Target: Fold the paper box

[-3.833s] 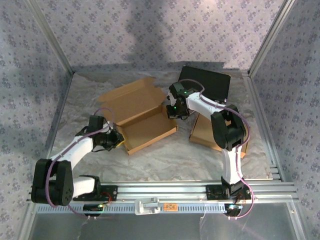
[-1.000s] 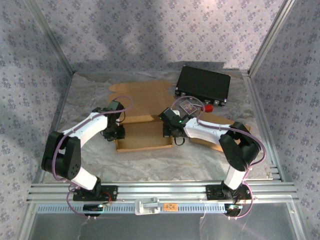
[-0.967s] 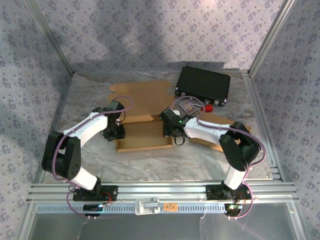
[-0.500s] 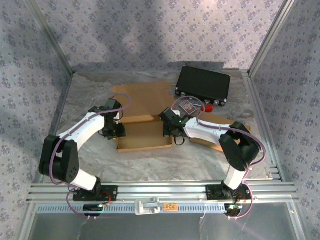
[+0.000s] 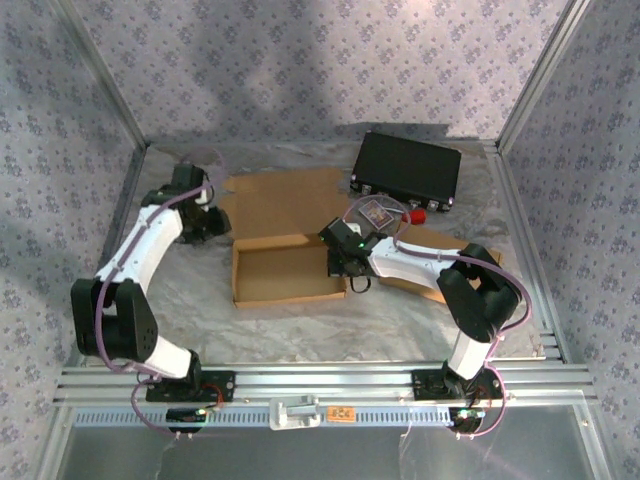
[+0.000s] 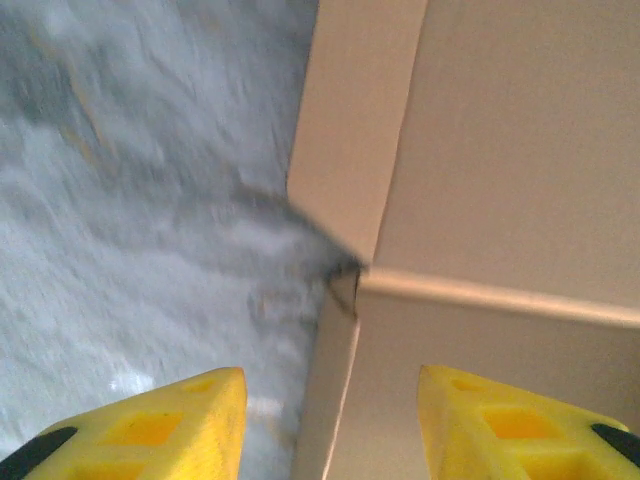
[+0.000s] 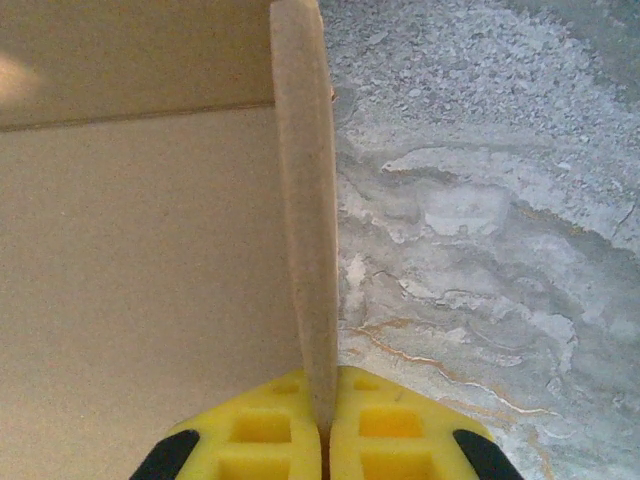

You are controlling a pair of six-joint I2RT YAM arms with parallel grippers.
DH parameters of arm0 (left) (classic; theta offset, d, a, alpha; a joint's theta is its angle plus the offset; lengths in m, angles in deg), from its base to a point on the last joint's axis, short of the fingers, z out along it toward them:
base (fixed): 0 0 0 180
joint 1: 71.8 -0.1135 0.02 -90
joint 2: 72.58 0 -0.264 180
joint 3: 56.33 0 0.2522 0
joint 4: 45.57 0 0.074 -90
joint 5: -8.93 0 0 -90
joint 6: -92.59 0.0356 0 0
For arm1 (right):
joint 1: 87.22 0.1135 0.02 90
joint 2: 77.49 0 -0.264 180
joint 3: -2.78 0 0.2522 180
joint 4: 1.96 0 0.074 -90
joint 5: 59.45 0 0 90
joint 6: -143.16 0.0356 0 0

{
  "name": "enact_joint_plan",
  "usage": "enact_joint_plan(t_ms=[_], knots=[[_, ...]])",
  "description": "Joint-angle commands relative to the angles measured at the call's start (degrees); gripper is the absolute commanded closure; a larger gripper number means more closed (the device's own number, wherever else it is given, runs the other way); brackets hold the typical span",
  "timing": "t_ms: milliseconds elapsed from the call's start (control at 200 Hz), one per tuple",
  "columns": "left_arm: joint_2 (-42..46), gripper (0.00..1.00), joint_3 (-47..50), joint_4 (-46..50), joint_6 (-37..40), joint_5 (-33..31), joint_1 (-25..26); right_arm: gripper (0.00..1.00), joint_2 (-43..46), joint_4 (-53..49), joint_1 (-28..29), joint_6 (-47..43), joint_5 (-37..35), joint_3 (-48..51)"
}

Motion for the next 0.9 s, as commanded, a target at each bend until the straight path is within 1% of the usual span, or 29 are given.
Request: enact_joint_plan(t_ms=[0,120,250,370,490,560,645,735,894], knots=[[-5.4,0.51,-5.2,-1.1,3.4,3.2,-2.7,1.00,1.4,-0.7,-0.6,-2.2,0.3,-0.1],[-10.6,0.51,-9.4,-1.7,5.7,7.5,-5.6,1.00,1.6,-0.9,-0.8,-3.3,0.6,0.0],[-16.3,0.49,-13.9,-1.3,9.3,11.7,-6.8,1.00,1.3,-0.7,-0.9,-3.7,0.9,0.3],[-21.5,0.49,-17.3,-0.8,10.4,15.2,-8.2,1.00,1.0,-0.6,-0.8,-3.8,1.3,0.3],[-25.6,0.48,-20.8,-2.1,11.8,20.4,-8.9,1.00,0.6,-0.6,-1.0,-4.0,1.7,-0.2],[-28.4,0.48,-24.4,-0.2,12.8,21.0,-8.9,1.00,0.3,-0.7,-0.9,-4.0,1.8,-0.4],[-31.9,0.48,-28.7,3.2,14.0,18.9,-9.3,1.00,-0.1,-0.8,-1.0,-4.0,1.9,-0.9],[-34.1,0.49,-30.6,3.6,14.6,18.5,-9.6,1.00,-0.5,-1.1,-1.1,-4.0,2.0,-1.4],[-36.7,0.57,-32.6,4.5,15.1,20.6,-9.5,1.00,-1.0,-1.7,-1.3,-3.9,2.0,-2.1]])
